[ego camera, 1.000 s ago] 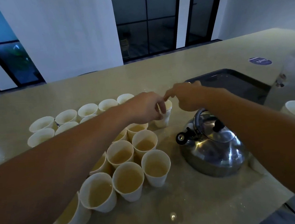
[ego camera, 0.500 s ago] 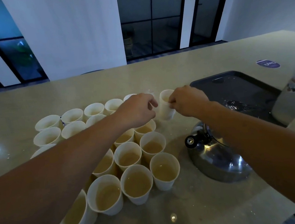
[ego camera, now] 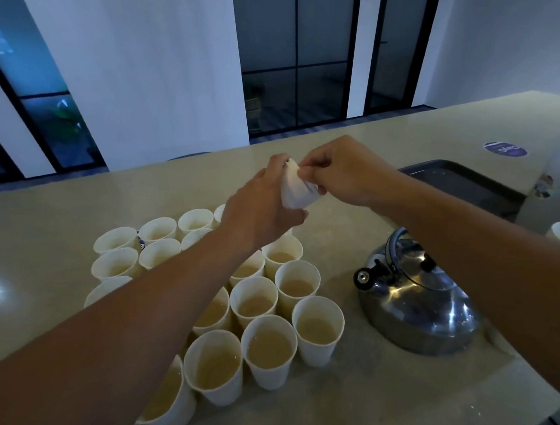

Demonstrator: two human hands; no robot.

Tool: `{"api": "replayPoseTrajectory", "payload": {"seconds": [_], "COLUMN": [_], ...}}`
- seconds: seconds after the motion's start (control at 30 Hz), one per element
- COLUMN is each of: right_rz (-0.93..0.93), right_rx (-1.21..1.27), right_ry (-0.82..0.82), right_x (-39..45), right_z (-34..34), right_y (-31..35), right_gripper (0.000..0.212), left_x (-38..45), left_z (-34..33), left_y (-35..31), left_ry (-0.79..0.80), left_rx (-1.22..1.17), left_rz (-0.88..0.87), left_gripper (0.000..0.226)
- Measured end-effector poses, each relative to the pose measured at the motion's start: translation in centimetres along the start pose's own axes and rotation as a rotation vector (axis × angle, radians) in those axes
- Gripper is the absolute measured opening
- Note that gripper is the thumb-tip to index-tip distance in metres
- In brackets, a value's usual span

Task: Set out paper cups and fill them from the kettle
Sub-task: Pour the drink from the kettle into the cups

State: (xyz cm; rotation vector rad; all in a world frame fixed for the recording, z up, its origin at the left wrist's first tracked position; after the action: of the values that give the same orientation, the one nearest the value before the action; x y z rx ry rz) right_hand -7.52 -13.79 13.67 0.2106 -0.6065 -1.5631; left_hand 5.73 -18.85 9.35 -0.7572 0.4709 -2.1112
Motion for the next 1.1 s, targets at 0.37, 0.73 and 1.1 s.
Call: {"api": "replayPoseTrajectory", "payload": {"seconds": [0.37, 0.73, 1.1], "right_rz": [0.06, -0.004, -0.085], "right_rx": [-0.189, -0.434, -0.535], "right_ry": [-0.059, -0.221, 0.161], "right_x": [-0.9, 1.1, 3.4], "right_z": [0.7, 0.9, -5.9], "right_y": [1.1, -4.4, -8.4], "right_gripper": [0.023, 0.026, 0.019], "left_x": [-2.5, -1.8, 3.6], "left_z": [1.0, 2.6, 1.7], "left_y": [-0.1, 3.8, 6.5], "left_ry": [-0.003, -0.218, -0.159], "left_rx": [-0.153, -0.402, -0.529], "left_rz": [0.044, 0.297, 0.359], "left_gripper": [0.079, 0.08, 0.076]}}
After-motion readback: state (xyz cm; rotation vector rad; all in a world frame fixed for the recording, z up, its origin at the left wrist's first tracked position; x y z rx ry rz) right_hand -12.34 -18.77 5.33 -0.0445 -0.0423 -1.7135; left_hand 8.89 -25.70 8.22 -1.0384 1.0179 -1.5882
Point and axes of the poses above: each hand's wrist, its own x-axis towards the middle knuckle, its own z-axis out of the back of the hand, y = z × x, the point moved 4 cm from there along x, towards the middle knuckle, and after that the axes turned 11 degrees about -x, right-handed, at the moved point
